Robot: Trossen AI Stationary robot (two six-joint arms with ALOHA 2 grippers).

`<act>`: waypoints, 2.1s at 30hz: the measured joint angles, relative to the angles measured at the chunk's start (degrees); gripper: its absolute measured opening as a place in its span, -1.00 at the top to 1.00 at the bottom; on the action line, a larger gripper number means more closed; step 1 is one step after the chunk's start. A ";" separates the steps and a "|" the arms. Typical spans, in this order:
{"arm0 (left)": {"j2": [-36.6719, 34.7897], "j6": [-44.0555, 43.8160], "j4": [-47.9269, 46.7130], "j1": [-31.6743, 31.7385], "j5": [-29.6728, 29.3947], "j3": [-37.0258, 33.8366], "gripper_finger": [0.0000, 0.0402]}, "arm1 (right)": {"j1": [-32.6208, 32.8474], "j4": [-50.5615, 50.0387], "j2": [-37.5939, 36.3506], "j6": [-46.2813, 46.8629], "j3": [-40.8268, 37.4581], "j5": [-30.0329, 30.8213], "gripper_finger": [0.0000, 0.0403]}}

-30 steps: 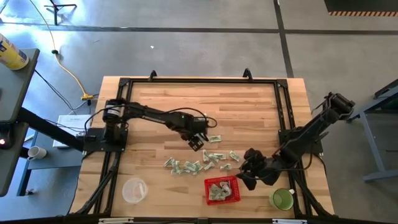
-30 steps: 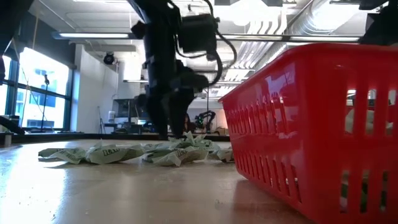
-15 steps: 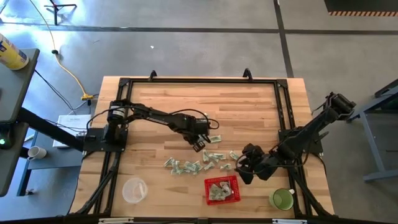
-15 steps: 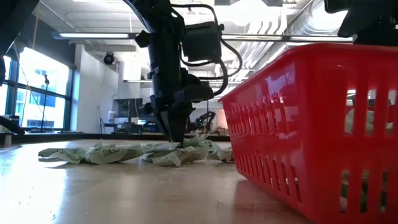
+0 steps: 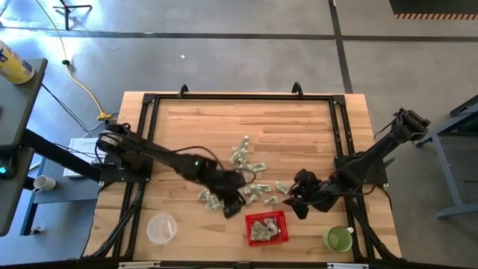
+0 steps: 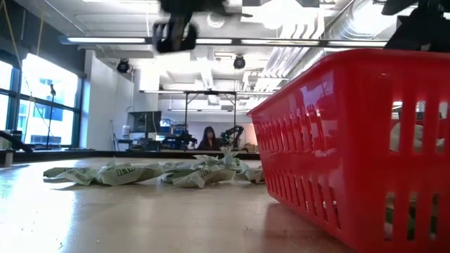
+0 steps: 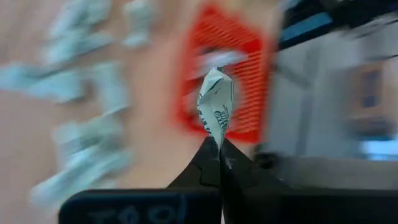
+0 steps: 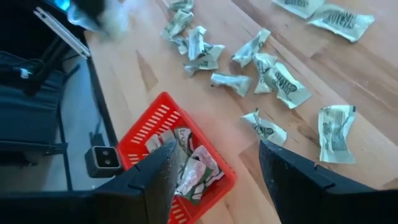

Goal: Pick and place items into bin
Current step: Put the white stevia packet into the red bin

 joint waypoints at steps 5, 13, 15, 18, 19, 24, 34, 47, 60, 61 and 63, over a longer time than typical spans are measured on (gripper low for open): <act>3.72 -7.30 14.27 -3.02 -0.15 0.16 0.87 | -1.61 -2.06 -3.30 -2.39 0.00 0.02 -0.06; 16.57 -17.52 28.52 -3.81 9.27 1.64 0.79 | -4.83 -4.74 -7.58 -4.66 0.00 -3.79 -0.06; 19.19 -18.81 28.17 -4.24 11.13 3.21 0.65 | -4.81 -5.06 -8.16 -4.64 0.01 -5.66 -0.06; 19.62 -20.17 28.31 -4.77 11.80 4.77 0.39 | -4.67 -6.18 -8.00 -4.39 0.02 -8.73 -0.06; 19.49 -20.17 28.55 -4.82 11.87 5.01 0.31 | -4.41 -6.52 -7.85 -3.94 0.02 -9.53 -0.06; 17.98 -18.77 26.69 -4.48 15.33 4.78 -0.06 | -3.85 -7.53 -4.04 -4.80 0.01 -12.42 -0.05; 6.50 -3.26 0.33 -4.54 4.05 4.85 -0.43 | -5.03 -6.72 11.09 -14.16 0.00 -5.21 -0.05; -2.51 6.93 -18.24 -3.76 -4.39 4.83 -0.40 | -15.87 -1.20 25.81 -19.60 0.15 -11.47 -0.05; -2.61 16.01 -21.78 -0.67 -2.37 4.81 -0.40 | -21.31 -4.92 25.59 -20.79 0.16 -17.87 0.94; -2.61 16.34 -21.74 -0.65 -2.47 4.81 -0.39 | -21.09 -4.60 25.06 -19.92 0.13 -18.52 0.92; -2.61 17.25 -21.57 -0.75 -3.31 4.81 -0.39 | -19.90 -4.02 23.48 -18.15 -0.08 -20.48 0.90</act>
